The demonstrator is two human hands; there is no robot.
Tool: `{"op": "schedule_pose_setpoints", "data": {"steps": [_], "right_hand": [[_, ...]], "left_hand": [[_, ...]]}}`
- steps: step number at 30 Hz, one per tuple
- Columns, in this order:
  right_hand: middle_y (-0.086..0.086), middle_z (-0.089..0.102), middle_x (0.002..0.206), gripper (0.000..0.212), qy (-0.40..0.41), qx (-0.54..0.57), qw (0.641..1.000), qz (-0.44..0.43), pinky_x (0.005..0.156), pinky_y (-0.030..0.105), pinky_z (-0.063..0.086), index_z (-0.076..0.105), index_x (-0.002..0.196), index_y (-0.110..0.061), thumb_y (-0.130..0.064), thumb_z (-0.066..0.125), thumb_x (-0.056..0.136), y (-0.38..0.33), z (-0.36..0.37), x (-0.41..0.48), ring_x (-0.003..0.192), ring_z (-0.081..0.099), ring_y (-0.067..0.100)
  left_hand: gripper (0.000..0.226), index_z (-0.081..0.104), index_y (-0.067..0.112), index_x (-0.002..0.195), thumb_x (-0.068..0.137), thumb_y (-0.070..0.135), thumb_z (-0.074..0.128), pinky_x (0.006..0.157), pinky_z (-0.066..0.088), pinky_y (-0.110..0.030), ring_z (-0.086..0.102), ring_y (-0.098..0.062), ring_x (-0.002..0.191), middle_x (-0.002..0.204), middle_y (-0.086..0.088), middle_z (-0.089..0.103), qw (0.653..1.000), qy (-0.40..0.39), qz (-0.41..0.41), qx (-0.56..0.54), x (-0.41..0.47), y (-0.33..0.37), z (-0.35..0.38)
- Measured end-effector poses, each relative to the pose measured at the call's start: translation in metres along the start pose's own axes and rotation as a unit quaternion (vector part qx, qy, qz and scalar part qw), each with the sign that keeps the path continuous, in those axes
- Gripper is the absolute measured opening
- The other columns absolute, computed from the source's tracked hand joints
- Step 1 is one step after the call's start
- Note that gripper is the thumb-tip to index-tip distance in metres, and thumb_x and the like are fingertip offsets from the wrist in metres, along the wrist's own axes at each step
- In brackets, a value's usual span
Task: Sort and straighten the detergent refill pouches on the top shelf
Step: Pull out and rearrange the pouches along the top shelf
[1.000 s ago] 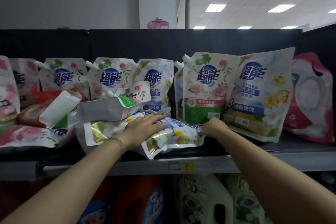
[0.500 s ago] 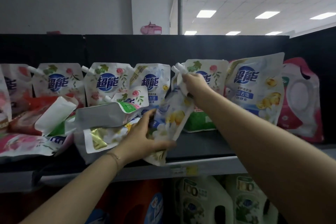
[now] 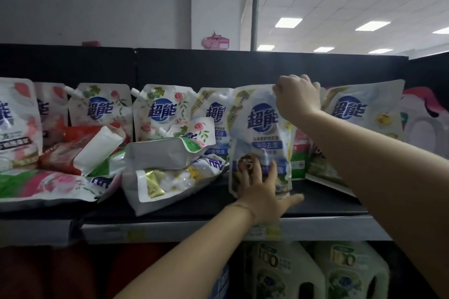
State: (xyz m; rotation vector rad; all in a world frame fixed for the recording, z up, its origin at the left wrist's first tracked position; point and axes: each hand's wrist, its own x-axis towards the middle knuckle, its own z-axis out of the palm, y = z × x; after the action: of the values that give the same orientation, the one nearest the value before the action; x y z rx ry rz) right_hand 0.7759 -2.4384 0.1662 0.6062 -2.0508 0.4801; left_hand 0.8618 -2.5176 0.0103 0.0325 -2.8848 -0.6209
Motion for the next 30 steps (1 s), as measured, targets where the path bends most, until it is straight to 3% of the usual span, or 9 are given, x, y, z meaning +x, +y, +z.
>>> {"op": "schedule_pose_setpoints", "data": {"steps": [3,5,10,13,17,20,22,25,30], "right_hand": [[0.010,0.048,0.123,0.036,0.018,-0.101,0.992,-0.070,0.095,0.043,0.030,0.050,0.121,-0.013,-0.006,0.051,0.085,-0.004,0.007,-0.005,0.116,0.039,0.030],[0.010,0.044,0.126,0.044,0.032,-0.106,0.984,-0.143,0.097,0.041,0.029,0.048,0.123,-0.012,-0.004,0.054,0.080,-0.017,0.009,-0.013,0.117,0.037,0.029],[0.010,0.056,0.114,0.029,0.014,-0.054,0.952,-0.300,0.090,0.041,0.045,0.058,0.112,-0.010,-0.019,0.058,0.085,-0.061,0.033,-0.041,0.102,0.054,0.027],[0.007,0.061,0.098,0.041,-0.225,0.094,0.965,-0.093,0.076,0.039,0.053,0.059,0.100,-0.011,-0.048,0.043,0.095,-0.095,0.055,-0.054,0.084,0.059,0.025],[0.020,0.059,0.105,0.058,-0.450,0.340,0.782,0.266,0.055,0.027,0.038,0.048,0.118,0.001,-0.052,0.035,0.099,-0.142,0.077,-0.051,0.073,0.050,0.027],[0.014,0.049,0.077,0.041,-0.473,0.383,0.719,0.336,0.055,0.029,0.041,0.047,0.088,0.000,-0.038,0.037,0.103,-0.149,0.083,-0.053,0.062,0.046,0.023],[0.016,0.057,0.081,0.032,-0.441,0.427,0.697,0.370,0.056,0.030,0.047,0.053,0.093,0.000,-0.028,0.040,0.103,-0.148,0.090,-0.055,0.064,0.051,0.024],[0.016,0.059,0.122,0.031,-0.317,0.442,0.751,0.374,0.072,0.026,0.049,0.052,0.127,-0.002,-0.012,0.040,0.101,-0.151,0.092,-0.049,0.092,0.057,0.024],[0.008,0.065,0.092,0.022,-0.156,0.497,0.826,0.216,0.049,0.018,0.046,0.066,0.099,-0.005,-0.016,0.047,0.100,-0.170,0.067,-0.032,0.059,0.053,0.009]], "left_hand": [[0.068,0.027,0.025,0.147,0.091,0.052,0.053,0.117,0.018,-0.040,0.008,-0.029,0.145,0.157,-0.004,0.009,0.995,0.077,0.057,-0.006,-0.009,-0.013,-0.014],[0.042,0.050,0.018,0.128,0.091,0.036,0.058,0.104,0.034,-0.026,0.039,-0.022,0.126,0.135,-0.004,0.040,0.978,0.181,0.093,-0.048,-0.022,-0.023,-0.029],[0.031,0.062,0.016,0.104,0.081,0.036,0.063,0.085,0.042,-0.036,0.048,-0.024,0.105,0.111,-0.004,0.057,0.902,0.397,0.073,0.156,-0.048,-0.068,-0.080],[0.053,0.056,0.022,0.115,0.079,0.061,0.057,0.087,0.038,-0.041,0.042,-0.027,0.115,0.122,-0.002,0.052,0.878,0.425,-0.027,0.218,-0.062,-0.102,-0.110],[0.092,0.031,0.031,0.138,0.065,0.083,0.051,0.103,0.033,-0.048,0.027,-0.027,0.131,0.142,0.000,0.030,0.916,0.323,-0.175,0.161,-0.078,-0.143,-0.122],[0.099,0.022,0.036,0.143,0.063,0.082,0.056,0.107,0.033,-0.052,0.027,-0.029,0.136,0.151,0.004,0.018,0.938,0.301,-0.142,0.100,-0.086,-0.164,-0.115],[0.095,0.024,0.037,0.142,0.064,0.079,0.060,0.110,0.028,-0.051,0.018,-0.027,0.140,0.152,0.006,0.018,0.934,0.316,-0.136,0.101,-0.086,-0.167,-0.112],[0.092,0.031,0.028,0.133,0.062,0.074,0.065,0.107,0.029,-0.050,0.019,-0.025,0.136,0.142,0.000,0.030,0.922,0.341,-0.147,0.110,-0.084,-0.159,-0.111],[0.107,0.023,0.014,0.135,0.058,0.071,0.070,0.095,0.041,-0.053,0.040,-0.033,0.123,0.135,-0.012,0.037,0.921,0.363,-0.138,0.008,-0.084,-0.156,-0.106]]}}
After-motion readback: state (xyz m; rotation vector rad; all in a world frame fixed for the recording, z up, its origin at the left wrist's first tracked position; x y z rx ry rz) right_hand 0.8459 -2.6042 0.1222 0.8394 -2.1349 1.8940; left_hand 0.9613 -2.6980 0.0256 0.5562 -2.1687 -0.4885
